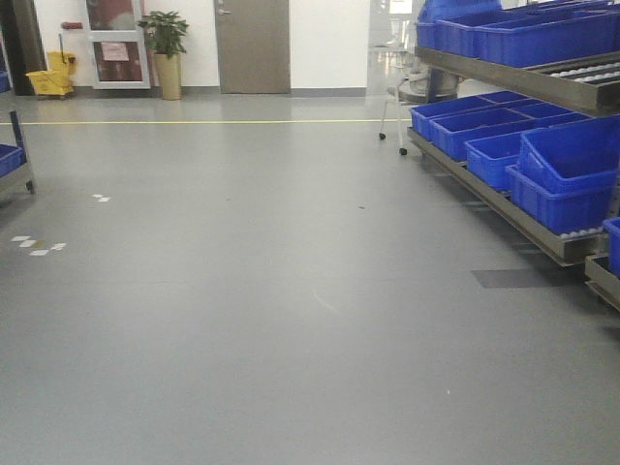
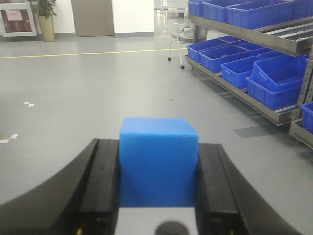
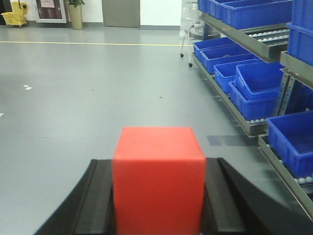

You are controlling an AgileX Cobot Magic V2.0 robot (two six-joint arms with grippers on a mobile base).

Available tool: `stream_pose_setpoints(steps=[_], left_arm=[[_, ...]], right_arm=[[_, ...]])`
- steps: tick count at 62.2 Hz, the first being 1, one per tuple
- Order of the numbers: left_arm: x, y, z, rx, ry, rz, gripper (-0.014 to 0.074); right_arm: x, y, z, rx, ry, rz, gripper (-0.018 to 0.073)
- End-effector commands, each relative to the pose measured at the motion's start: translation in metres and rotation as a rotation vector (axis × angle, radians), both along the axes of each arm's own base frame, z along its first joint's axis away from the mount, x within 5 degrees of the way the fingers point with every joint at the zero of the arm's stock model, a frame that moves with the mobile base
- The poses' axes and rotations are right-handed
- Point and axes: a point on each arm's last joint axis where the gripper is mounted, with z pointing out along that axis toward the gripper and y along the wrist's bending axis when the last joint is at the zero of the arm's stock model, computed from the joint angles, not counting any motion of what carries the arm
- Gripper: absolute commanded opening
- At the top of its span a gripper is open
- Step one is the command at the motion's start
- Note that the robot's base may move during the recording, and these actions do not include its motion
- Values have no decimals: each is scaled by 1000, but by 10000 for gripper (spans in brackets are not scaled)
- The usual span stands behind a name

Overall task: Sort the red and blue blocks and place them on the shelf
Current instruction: 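Drive the base away from the table, turning toward the shelving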

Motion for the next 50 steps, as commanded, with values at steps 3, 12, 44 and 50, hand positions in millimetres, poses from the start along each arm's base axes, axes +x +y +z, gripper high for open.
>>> stream_pose_setpoints(steps=[3, 12, 44, 50], left_arm=[[0, 2, 18, -28, -99, 26, 125], [0, 2, 18, -28, -99, 26, 125], [0, 2, 18, -28, -99, 26, 125], [0, 2, 18, -28, -99, 26, 125]], right_arm=[[0, 0, 17, 1, -107, 2, 63], [0, 0, 17, 1, -107, 2, 63], [0, 0, 17, 1, -107, 2, 63], [0, 0, 17, 1, -107, 2, 63]])
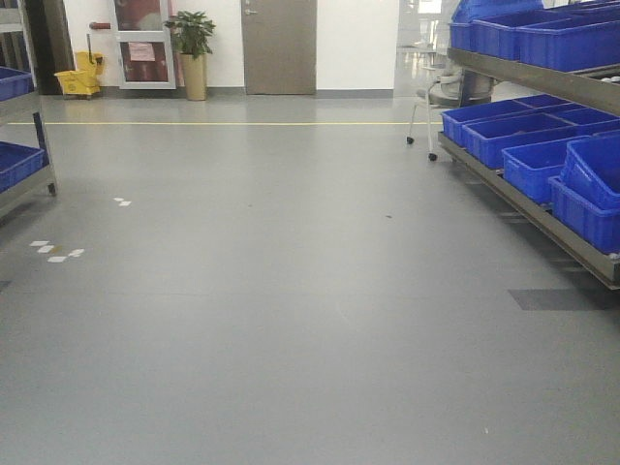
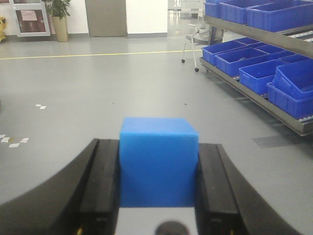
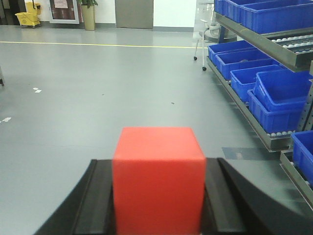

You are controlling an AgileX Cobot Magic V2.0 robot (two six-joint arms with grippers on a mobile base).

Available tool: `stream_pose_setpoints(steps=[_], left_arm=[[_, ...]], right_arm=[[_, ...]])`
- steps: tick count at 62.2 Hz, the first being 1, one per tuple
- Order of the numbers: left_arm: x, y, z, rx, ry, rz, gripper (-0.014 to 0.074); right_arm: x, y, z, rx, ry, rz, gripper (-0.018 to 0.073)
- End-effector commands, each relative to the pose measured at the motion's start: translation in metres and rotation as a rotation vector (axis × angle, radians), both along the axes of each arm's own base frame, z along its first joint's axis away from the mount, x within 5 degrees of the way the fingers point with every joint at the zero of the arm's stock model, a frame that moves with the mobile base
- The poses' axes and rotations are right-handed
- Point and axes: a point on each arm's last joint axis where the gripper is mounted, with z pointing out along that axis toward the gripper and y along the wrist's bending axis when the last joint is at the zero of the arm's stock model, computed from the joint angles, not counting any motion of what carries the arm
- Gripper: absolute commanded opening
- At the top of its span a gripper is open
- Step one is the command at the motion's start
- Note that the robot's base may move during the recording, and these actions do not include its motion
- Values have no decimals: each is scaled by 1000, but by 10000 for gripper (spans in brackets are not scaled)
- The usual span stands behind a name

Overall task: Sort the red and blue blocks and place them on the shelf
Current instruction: 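Drive the base away from the table, turning toward the shelving, then drive the base across the floor up to the shelf of blue bins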

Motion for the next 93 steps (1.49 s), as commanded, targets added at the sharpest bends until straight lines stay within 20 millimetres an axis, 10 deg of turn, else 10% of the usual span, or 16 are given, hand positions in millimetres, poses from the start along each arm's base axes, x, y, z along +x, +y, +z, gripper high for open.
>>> stream_pose_setpoints(steps=[1, 93], left_arm=[[0, 2, 18, -28, -99, 26, 125], [0, 2, 18, -28, -99, 26, 125]], right_arm=[[0, 0, 17, 1, -107, 2, 63], [0, 0, 17, 1, -107, 2, 63]])
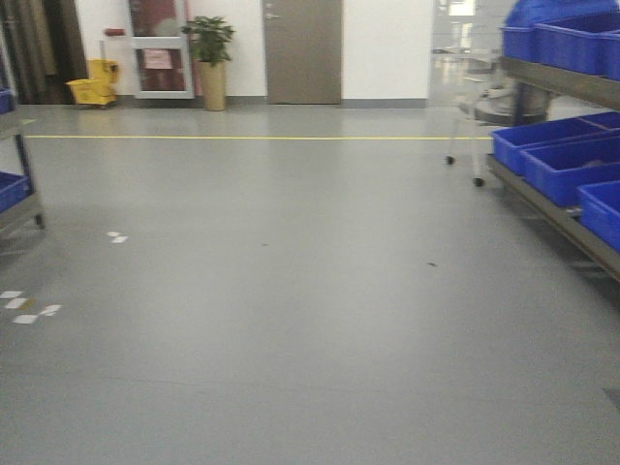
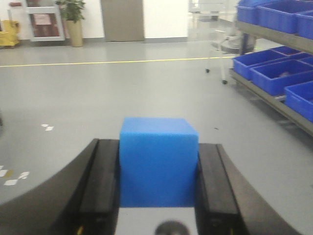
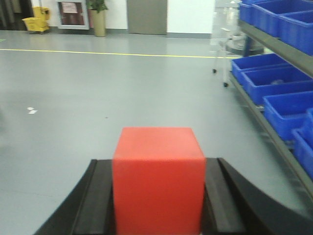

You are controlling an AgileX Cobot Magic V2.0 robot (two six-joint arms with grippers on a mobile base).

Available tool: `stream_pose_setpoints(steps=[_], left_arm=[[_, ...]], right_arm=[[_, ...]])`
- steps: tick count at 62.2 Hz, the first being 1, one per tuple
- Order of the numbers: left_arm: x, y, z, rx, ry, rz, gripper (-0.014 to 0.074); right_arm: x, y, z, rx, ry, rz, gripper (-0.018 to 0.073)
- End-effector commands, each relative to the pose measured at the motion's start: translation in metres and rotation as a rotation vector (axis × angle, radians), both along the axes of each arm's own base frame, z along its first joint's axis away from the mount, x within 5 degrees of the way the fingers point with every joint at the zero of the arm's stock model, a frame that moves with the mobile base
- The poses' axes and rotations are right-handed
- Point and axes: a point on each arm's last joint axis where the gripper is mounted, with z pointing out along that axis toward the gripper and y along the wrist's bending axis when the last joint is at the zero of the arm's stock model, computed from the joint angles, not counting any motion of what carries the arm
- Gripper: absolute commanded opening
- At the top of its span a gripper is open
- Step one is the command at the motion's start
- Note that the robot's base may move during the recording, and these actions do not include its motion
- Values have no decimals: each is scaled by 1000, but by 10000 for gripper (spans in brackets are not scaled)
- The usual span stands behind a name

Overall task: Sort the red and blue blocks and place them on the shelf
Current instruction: 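Drive the base across the floor up to the shelf of blue bins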

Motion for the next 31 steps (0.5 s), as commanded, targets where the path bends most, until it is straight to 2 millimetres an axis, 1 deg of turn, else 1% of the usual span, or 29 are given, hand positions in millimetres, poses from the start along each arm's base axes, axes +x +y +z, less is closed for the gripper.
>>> stream_pose_setpoints(steps=[1, 31], left_arm=[[0, 2, 18, -27, -98, 26, 125], [0, 2, 18, -27, -98, 26, 125]], right_arm=[[0, 0, 17, 1, -107, 2, 63], [0, 0, 17, 1, -107, 2, 63]])
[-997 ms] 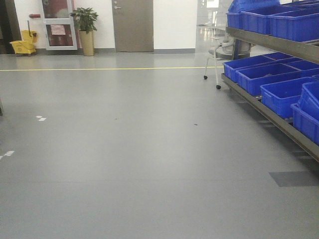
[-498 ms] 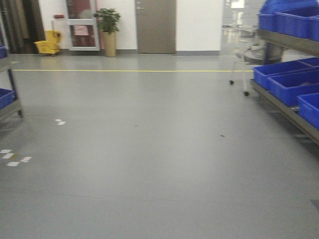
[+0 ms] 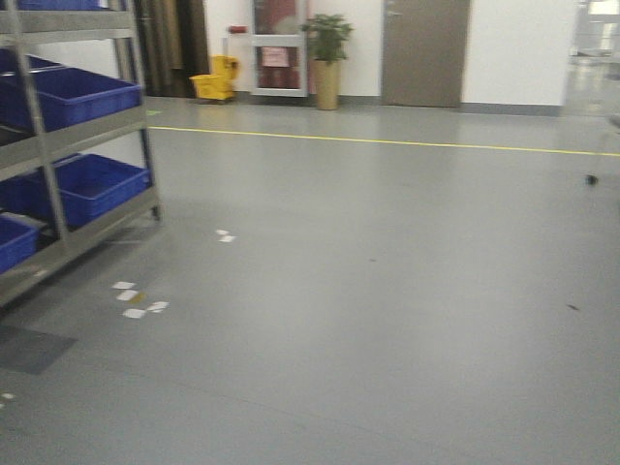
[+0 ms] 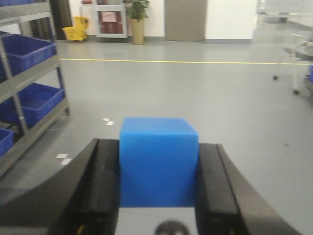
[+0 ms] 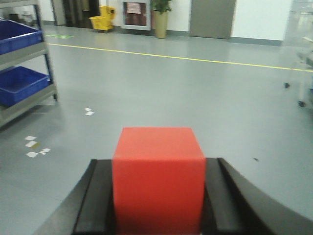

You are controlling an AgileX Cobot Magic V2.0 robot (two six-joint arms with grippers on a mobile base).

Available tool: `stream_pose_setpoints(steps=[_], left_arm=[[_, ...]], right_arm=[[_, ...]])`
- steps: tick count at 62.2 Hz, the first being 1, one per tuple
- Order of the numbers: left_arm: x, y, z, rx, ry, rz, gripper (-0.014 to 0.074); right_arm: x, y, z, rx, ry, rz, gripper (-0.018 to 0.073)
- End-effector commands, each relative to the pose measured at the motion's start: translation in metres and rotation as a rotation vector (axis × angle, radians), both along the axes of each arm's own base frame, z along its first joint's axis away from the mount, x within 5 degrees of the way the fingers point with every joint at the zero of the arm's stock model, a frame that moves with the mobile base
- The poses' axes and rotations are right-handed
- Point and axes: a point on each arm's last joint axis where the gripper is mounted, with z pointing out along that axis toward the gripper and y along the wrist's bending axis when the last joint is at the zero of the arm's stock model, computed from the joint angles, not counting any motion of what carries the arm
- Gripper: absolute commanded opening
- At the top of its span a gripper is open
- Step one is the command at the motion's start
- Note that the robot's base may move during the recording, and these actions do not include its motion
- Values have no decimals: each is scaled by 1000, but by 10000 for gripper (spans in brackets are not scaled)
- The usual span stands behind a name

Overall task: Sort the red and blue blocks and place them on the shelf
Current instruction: 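Drive the base across the floor up to the shelf of blue bins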

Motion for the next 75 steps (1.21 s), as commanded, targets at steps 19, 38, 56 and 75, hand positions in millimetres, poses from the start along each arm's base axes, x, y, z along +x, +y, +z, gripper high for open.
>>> stream_pose_setpoints(steps=[19, 38, 56, 75], left_arm=[[0, 2, 18, -27, -98, 26, 125], [0, 2, 18, -27, -98, 26, 125], [0, 2, 18, -27, -98, 26, 125], [0, 2, 18, -27, -98, 26, 125]], right_arm=[[0, 0, 17, 1, -107, 2, 63], [0, 0, 17, 1, -107, 2, 63], [0, 0, 17, 1, -107, 2, 63], [0, 0, 17, 1, -107, 2, 63]])
